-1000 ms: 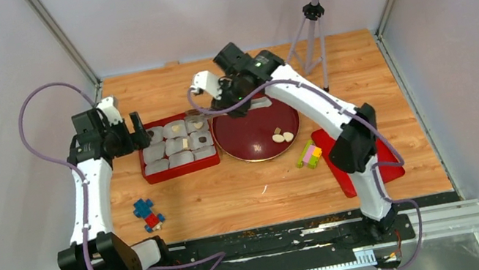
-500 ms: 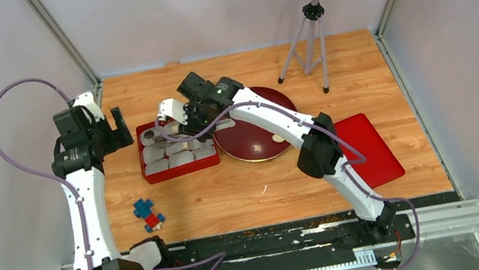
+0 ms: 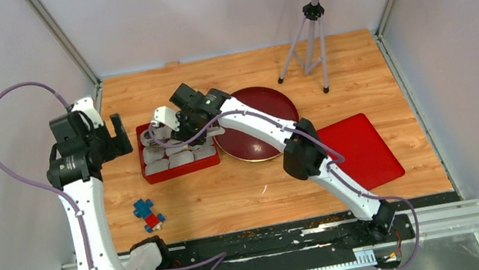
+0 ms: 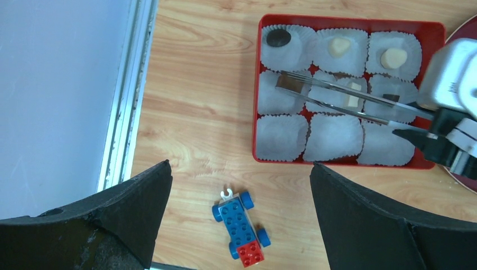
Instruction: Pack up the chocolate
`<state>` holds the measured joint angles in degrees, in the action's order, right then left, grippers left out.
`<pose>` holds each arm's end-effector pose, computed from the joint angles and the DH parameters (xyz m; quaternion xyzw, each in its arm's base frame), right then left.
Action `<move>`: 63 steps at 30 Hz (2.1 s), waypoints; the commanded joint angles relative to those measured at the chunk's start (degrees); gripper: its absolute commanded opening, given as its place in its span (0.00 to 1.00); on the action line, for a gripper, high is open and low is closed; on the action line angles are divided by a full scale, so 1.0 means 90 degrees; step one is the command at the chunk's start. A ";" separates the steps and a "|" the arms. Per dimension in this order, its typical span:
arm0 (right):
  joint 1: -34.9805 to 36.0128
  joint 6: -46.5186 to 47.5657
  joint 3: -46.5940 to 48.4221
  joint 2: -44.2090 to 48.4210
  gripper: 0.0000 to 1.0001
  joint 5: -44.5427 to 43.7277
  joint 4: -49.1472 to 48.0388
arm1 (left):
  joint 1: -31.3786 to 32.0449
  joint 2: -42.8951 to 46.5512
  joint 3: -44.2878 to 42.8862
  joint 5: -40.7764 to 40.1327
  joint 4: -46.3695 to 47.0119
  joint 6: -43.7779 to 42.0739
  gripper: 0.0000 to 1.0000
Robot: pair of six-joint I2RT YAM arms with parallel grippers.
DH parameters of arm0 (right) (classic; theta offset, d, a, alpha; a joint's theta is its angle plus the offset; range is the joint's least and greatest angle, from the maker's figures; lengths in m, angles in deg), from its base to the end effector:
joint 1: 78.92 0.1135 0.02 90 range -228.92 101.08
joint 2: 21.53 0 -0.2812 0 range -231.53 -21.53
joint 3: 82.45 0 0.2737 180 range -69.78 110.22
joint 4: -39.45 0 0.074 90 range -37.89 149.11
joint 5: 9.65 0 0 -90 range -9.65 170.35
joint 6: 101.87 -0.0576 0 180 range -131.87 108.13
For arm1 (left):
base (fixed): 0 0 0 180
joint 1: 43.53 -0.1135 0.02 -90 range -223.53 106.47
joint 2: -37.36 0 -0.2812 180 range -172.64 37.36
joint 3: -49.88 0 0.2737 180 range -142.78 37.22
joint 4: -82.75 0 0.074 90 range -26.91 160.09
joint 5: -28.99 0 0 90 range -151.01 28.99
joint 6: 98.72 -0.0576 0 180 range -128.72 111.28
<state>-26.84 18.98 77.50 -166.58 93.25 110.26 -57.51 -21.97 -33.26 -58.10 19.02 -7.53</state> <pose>0.3512 0.4717 0.2372 -0.6537 0.6901 0.1592 0.2665 0.2218 0.0522 0.3815 -0.1089 0.8992 0.0243 0.4230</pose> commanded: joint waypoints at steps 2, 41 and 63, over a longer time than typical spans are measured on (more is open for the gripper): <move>0.0182 -0.0197 0.0517 -0.0124 0.21 -0.0051 -0.0426 | -0.0021 0.0226 -0.0100 -0.0018 -0.0165 -0.0123 1.00; -0.1972 0.0459 -0.5301 0.5420 0.32 -0.0177 0.0660 | 0.0007 -0.0554 0.0696 0.1404 0.2065 0.0242 1.00; -0.2586 0.1268 -0.6697 0.5823 0.36 -0.1323 0.1153 | 0.0581 -0.1224 0.0306 0.1248 0.2366 0.0284 1.00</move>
<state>-50.08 28.97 14.42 -113.62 83.68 120.38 -52.52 -34.78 -29.94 -47.41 38.58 -5.57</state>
